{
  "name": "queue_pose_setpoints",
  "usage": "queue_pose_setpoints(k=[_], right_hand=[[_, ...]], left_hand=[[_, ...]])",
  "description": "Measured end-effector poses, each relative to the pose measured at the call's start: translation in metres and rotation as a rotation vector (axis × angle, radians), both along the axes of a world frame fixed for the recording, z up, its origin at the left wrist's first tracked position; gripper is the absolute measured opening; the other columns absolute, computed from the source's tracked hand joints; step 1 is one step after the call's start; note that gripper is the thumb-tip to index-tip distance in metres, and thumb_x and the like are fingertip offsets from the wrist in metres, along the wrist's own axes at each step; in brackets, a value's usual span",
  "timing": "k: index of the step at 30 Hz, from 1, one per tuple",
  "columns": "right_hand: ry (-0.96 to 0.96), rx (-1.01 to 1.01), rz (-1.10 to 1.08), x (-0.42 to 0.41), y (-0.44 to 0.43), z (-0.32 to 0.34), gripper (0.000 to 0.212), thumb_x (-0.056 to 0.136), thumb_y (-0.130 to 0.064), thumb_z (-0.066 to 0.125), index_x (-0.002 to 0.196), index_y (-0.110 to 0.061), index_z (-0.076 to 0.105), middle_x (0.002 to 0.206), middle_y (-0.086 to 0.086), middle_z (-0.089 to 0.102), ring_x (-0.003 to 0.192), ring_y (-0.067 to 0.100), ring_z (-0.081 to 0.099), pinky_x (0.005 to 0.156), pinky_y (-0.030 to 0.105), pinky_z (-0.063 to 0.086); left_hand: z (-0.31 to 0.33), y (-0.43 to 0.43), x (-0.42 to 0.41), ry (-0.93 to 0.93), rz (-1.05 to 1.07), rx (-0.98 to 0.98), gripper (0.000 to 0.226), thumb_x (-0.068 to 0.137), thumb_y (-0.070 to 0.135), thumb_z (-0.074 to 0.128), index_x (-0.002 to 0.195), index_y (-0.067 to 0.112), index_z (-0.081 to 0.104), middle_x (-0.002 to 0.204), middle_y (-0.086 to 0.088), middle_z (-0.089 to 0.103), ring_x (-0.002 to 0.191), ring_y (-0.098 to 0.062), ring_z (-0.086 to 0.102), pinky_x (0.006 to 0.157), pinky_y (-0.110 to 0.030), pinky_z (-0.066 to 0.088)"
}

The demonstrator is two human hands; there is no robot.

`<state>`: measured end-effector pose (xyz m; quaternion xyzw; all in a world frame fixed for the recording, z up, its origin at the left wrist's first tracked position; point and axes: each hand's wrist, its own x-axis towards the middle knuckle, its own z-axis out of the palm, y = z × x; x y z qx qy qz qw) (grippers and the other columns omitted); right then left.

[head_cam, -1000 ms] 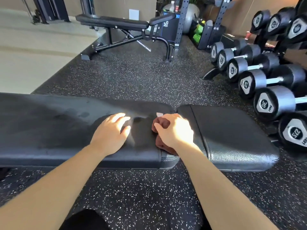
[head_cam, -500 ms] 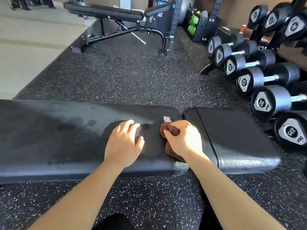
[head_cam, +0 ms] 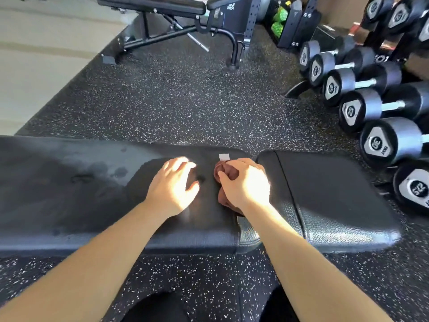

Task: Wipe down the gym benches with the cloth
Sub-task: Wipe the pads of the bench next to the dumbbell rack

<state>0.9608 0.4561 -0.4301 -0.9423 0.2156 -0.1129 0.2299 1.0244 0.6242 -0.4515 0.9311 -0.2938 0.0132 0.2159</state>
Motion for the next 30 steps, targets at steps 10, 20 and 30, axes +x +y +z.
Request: queue_pose_setpoints(k=[10,20,30], right_hand=[[0.025,0.096,0.013,0.055,-0.023,0.0,0.026,0.085,-0.045,0.055,0.108,-0.037,0.063,0.12,-0.009,0.056,0.115,0.026,0.047,0.093,0.046,0.044],[0.006,0.033,0.039,0.05,-0.019,-0.011,0.026,0.083,-0.049,0.056,0.107,-0.041,0.062,0.126,-0.016,0.053,0.118,0.019,0.042,0.091,0.044,0.043],[-0.008,0.093,0.149,0.055,-0.026,-0.002,0.028,0.083,-0.044,0.059,0.108,-0.035,0.064,0.121,-0.011,0.057,0.113,0.024,0.048,0.091,0.046,0.045]], left_hand=[[-0.007,-0.021,0.022,-0.099,0.092,-0.069,0.036,0.08,0.034,0.06,0.114,0.02,0.062,0.121,0.002,0.058,0.112,-0.02,0.053,0.098,-0.037,0.041],[-0.01,-0.021,0.023,-0.08,0.112,-0.085,0.039,0.078,0.04,0.055,0.114,0.024,0.061,0.122,0.004,0.057,0.115,-0.018,0.052,0.1,-0.038,0.04],[-0.009,-0.02,0.022,-0.075,0.117,-0.077,0.039,0.08,0.041,0.054,0.115,0.025,0.06,0.124,0.006,0.055,0.117,-0.016,0.049,0.102,-0.035,0.036]])
